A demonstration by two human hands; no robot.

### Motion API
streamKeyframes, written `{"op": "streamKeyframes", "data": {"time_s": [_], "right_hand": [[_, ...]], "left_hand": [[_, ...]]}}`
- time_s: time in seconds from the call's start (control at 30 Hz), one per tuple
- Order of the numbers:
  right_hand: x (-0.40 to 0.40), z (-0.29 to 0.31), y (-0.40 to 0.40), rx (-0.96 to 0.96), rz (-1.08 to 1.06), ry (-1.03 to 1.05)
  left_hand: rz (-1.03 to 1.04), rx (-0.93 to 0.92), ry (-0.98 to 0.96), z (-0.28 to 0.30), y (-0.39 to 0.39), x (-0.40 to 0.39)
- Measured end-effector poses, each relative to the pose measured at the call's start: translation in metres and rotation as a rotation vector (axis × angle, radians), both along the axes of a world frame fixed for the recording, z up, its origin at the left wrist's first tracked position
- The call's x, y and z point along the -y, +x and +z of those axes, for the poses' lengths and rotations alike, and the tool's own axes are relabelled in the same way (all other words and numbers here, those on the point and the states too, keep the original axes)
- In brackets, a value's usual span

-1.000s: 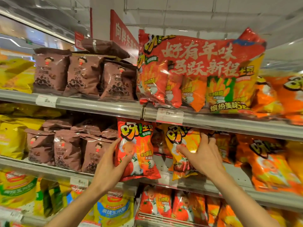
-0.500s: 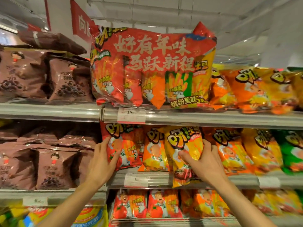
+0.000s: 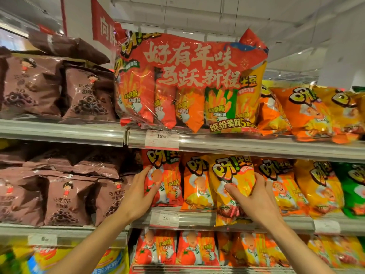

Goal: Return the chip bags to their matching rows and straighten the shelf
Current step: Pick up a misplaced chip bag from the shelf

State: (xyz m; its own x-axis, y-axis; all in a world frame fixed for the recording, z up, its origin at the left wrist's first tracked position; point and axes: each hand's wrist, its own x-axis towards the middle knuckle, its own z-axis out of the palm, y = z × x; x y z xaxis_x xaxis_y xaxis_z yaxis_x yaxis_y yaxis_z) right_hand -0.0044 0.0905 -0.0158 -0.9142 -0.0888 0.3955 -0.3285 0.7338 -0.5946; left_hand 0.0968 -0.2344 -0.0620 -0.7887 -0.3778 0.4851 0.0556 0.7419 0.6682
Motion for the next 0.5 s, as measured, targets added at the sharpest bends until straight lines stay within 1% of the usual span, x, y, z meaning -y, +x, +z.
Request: {"op": "streamKeyframes", "data": {"time_s": [0.13,0.23,0.37,0.5], "right_hand": [[0.002,-0.002,-0.003,0.006,-0.01,-0.003],[0.004,-0.004,-0.004,0.007,-0.02,-0.005],[0.003,-0.004,-0.005,0.025,-0.021,-0.027],[-0.007,-0.002,-0.01,0.037,-0.041,-0.048]], "left_hand": [[0.046,0.08,-0.082,0.002,-0.002,-0.005],[0.126,0.062,-0.091,0.003,0.005,-0.004],[0.209,-0.071,-0.114,0.001,0.015,-0.005],[0.237,-0.257,-0.244,0.007,0.019,-0.016]]}}
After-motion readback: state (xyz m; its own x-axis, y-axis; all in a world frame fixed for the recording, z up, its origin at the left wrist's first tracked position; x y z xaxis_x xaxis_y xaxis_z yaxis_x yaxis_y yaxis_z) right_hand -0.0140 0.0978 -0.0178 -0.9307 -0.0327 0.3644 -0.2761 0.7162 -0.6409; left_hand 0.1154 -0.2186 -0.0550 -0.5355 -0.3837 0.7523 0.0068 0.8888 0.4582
